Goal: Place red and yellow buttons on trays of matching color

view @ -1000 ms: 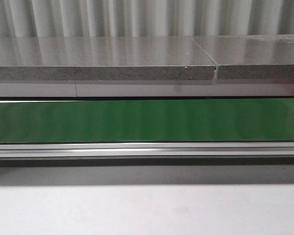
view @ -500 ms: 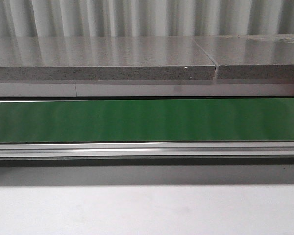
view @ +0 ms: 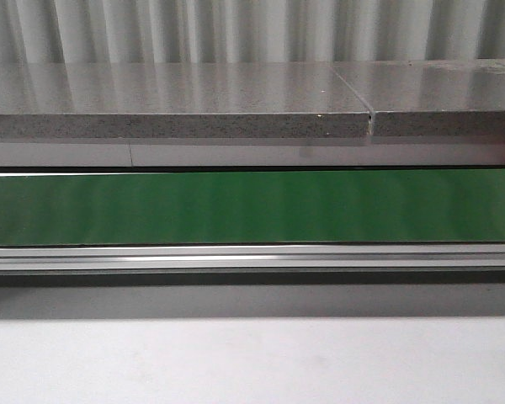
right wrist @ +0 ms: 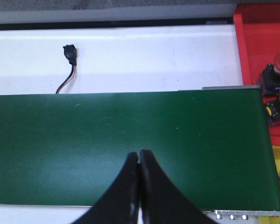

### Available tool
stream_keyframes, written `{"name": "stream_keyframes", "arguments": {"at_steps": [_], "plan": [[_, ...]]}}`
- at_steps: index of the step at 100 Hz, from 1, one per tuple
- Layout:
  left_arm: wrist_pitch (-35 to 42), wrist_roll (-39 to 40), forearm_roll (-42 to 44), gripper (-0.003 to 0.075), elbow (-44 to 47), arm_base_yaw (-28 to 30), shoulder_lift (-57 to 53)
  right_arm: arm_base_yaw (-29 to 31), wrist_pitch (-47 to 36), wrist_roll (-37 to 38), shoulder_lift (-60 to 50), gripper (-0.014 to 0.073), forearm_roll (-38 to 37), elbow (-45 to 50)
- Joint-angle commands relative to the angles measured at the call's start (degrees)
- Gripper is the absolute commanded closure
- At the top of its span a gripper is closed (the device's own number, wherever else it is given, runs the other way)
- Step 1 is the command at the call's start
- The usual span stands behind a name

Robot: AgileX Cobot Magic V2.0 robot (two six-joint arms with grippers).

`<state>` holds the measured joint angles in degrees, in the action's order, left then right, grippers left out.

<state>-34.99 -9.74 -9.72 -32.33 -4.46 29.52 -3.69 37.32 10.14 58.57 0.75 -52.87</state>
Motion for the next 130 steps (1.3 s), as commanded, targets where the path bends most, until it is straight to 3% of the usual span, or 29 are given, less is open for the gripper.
{"name": "stream_keyframes", "arguments": {"at_steps": [1,58,80,109,130], "plan": [[4.17,-0.04,-0.96,0.0740,-1.57,-0.42,0.21,-0.13,-6.32,-0.53,-3.73,0.0660,-0.75,0.83],[4.17,-0.04,-0.96,0.0740,-1.57,-0.42,0.21,-0.13,-14.05,-0.53,-22.73,0.0660,-8.45,16.58],[4.17,-0.04,-0.96,0.0740,-1.57,-0.42,0.21,-0.13,-14.77,-0.53,-26.86,0.0660,-8.92,20.01],[4.17,-0.04,-0.96,0.0740,-1.57,-0.42,0.21,-0.13,-25.52,-0.53,-32.90,0.0660,-9.12,27.67],[4.17,-0.04,-0.96,0.0740,-1.57,-0.42,0.21,-0.13,-25.89,-0.53,-40.21,0.0660,-9.53,32.06]]}}
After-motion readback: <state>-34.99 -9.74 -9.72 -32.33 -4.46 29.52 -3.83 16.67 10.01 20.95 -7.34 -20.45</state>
